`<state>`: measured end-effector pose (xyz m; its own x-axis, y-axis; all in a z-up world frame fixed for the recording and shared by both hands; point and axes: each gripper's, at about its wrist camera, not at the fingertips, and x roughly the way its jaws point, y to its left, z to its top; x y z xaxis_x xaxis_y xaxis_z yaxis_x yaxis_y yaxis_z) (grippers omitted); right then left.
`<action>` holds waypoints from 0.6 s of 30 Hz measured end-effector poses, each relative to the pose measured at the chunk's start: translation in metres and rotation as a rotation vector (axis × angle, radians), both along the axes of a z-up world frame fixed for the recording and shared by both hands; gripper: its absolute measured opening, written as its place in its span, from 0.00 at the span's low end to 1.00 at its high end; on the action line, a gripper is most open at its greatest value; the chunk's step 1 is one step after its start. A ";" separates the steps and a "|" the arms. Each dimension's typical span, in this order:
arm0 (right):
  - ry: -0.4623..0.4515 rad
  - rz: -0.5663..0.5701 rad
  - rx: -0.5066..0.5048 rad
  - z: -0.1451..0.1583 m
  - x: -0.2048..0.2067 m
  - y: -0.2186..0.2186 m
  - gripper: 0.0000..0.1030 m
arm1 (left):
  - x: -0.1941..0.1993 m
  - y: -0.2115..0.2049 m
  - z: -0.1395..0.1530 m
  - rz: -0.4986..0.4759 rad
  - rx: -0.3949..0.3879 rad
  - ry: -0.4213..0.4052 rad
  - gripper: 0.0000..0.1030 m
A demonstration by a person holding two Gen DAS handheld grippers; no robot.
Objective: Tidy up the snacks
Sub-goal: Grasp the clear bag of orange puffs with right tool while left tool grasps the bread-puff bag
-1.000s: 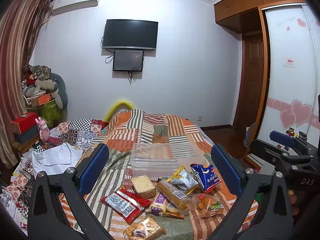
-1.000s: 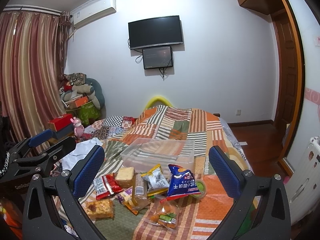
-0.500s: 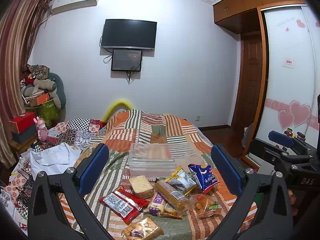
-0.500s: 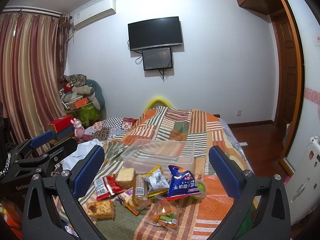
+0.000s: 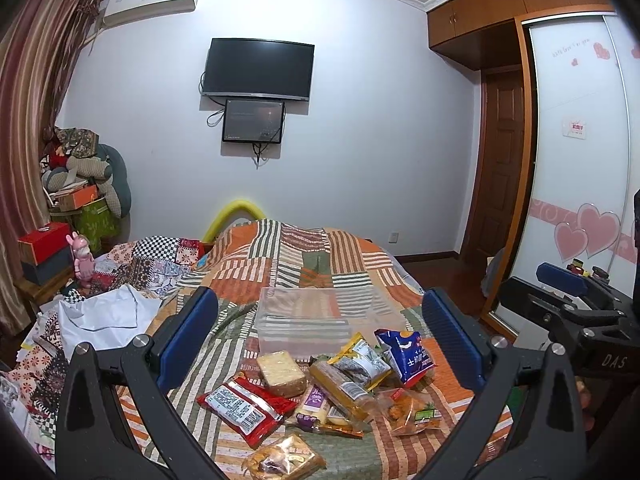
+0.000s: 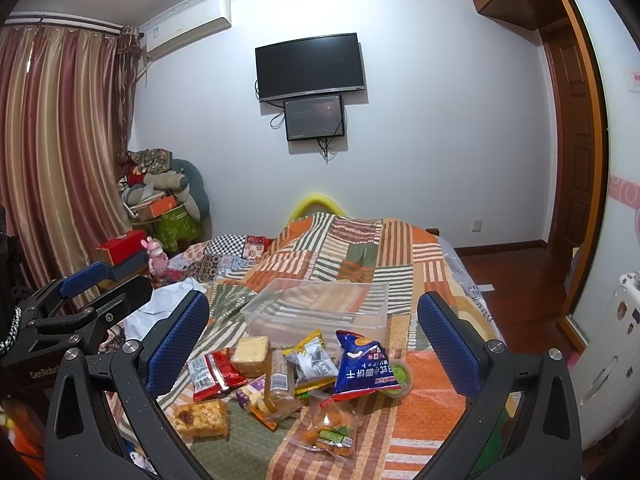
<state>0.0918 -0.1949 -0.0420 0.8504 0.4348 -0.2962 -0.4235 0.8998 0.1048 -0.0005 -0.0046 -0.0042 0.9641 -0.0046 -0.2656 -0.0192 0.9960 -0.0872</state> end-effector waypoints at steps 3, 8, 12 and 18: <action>0.002 0.000 -0.001 0.000 0.000 0.000 1.00 | 0.000 0.000 0.000 0.001 -0.001 -0.001 1.00; 0.006 0.003 -0.001 0.000 0.001 0.001 1.00 | -0.001 0.001 -0.001 0.005 -0.009 0.002 1.00; 0.020 0.012 -0.001 -0.003 0.002 0.002 1.00 | 0.001 0.001 -0.002 0.004 -0.001 0.008 1.00; 0.071 0.022 -0.008 -0.013 0.008 0.003 1.00 | 0.005 0.004 -0.010 -0.004 0.024 0.049 1.00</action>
<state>0.1001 -0.1916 -0.0547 0.8176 0.4501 -0.3592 -0.4347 0.8915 0.1277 0.0046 -0.0010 -0.0140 0.9499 -0.0018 -0.3124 -0.0185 0.9979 -0.0619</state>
